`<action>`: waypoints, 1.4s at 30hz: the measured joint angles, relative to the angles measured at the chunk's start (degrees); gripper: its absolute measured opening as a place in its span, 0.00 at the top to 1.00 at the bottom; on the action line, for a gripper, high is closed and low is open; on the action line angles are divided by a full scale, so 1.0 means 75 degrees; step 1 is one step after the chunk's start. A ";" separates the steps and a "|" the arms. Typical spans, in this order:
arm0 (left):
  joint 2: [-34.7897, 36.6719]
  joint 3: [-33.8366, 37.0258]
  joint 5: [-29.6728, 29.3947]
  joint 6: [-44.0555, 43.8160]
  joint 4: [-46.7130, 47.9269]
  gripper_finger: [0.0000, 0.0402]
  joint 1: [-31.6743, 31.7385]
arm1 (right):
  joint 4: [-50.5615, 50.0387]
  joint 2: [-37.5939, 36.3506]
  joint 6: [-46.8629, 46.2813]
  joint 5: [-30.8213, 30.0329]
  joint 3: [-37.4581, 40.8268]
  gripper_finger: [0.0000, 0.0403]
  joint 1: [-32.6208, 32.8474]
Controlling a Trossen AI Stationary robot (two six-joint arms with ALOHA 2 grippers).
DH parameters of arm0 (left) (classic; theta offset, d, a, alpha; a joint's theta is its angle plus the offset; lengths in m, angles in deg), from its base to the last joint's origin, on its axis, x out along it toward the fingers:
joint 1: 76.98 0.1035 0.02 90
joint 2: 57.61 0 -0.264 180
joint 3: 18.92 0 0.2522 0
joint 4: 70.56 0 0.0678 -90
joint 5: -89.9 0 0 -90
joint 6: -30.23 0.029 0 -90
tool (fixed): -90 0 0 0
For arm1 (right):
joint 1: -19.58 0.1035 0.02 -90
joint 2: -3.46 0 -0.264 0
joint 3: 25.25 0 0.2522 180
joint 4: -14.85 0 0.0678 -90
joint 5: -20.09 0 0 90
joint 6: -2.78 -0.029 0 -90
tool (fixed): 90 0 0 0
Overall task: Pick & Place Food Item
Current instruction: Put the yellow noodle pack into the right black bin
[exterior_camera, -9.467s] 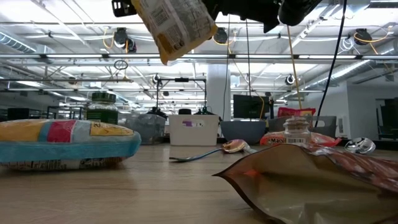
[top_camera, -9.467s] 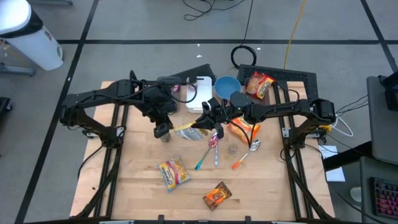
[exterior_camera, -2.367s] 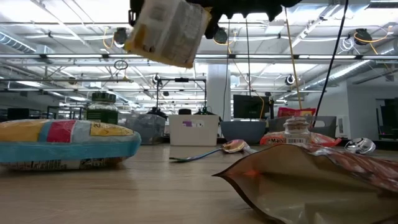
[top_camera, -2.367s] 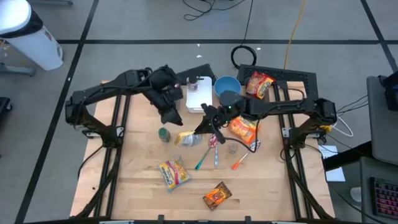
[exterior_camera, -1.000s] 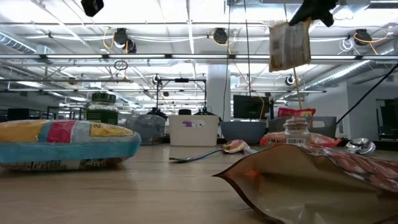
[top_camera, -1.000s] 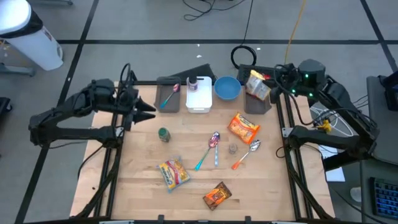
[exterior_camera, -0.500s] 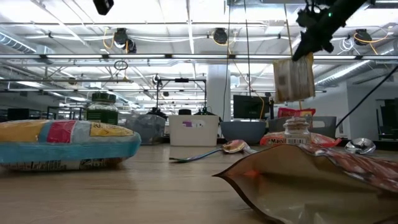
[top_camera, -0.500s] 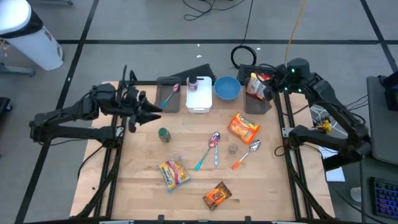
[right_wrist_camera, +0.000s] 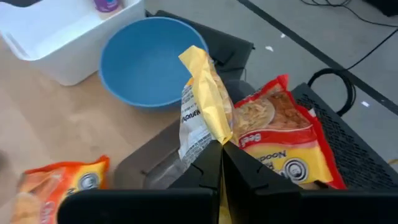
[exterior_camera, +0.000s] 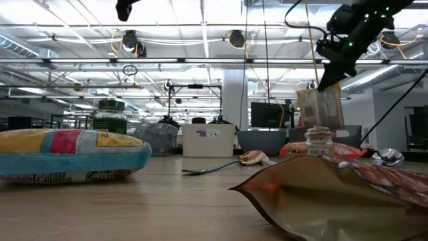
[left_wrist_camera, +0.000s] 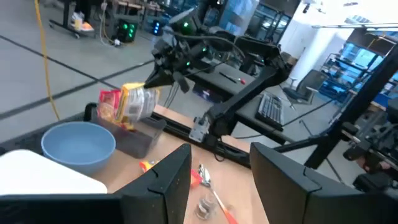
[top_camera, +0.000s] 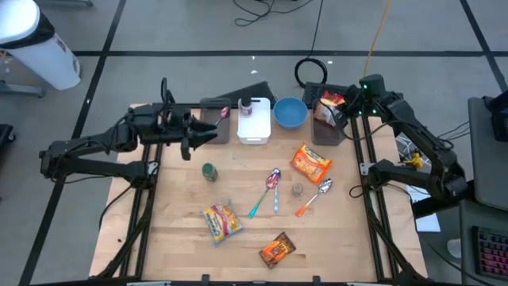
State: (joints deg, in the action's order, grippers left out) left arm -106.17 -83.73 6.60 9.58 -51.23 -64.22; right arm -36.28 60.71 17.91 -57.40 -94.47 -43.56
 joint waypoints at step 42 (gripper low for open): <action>-0.0468 0.0003 -0.0104 -0.0335 -0.0374 0.58 0.0110 | 0.1855 0.2154 0.0865 -0.2036 0.0154 1.00 -0.0368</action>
State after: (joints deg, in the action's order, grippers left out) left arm -109.68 -83.71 5.82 7.07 -54.03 -63.40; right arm -22.37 76.87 24.40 -72.67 -93.31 -46.32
